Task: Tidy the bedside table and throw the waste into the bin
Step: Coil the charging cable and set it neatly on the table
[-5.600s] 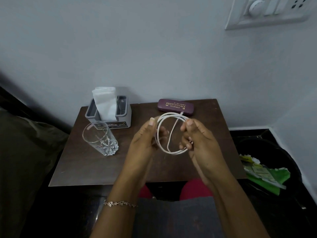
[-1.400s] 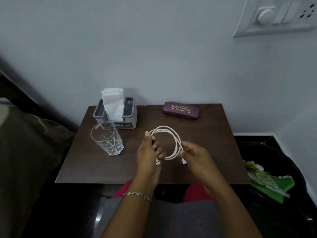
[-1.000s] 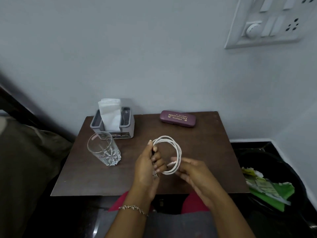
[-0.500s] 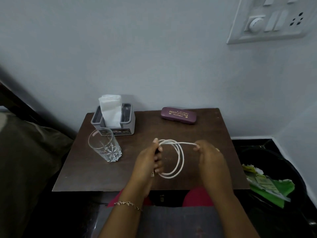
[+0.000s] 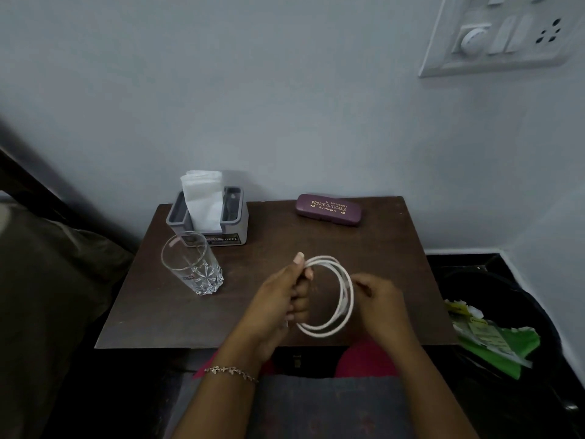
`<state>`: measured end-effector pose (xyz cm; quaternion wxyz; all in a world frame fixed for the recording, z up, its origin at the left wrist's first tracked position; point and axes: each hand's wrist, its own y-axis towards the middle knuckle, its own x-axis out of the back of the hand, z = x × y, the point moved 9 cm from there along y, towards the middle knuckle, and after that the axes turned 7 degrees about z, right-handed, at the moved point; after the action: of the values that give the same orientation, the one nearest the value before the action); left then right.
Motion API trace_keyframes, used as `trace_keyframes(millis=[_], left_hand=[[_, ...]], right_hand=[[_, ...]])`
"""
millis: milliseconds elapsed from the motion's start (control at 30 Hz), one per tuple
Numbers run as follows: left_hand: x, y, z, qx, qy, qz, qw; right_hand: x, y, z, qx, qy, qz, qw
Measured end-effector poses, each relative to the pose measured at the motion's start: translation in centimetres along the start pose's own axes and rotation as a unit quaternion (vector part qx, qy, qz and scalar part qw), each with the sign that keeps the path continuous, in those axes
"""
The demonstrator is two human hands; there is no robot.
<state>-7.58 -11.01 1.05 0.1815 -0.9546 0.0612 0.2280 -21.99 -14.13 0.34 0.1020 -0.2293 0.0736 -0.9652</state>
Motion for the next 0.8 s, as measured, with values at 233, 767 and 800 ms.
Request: trace_keyframes(millis=[233,767,800], left_hand=[[2.0,0.5,-0.1,-0.017,-0.026,-0.074,0.997],[5.3,0.1,1.5,-0.079,0.107,-0.311,0.941],[5.8,0.0,1.4,-0.079,0.092,-0.325,0.938]], right_hand=[[-4.0,-1.3,-0.5,-0.154,0.421,0.15,0.881],[-3.9,-1.5,3.2,0.018,-0.154,0.018,0.988],[-3.5,-1.8,4.3,0.046,-0.203,-0.012,0.978]])
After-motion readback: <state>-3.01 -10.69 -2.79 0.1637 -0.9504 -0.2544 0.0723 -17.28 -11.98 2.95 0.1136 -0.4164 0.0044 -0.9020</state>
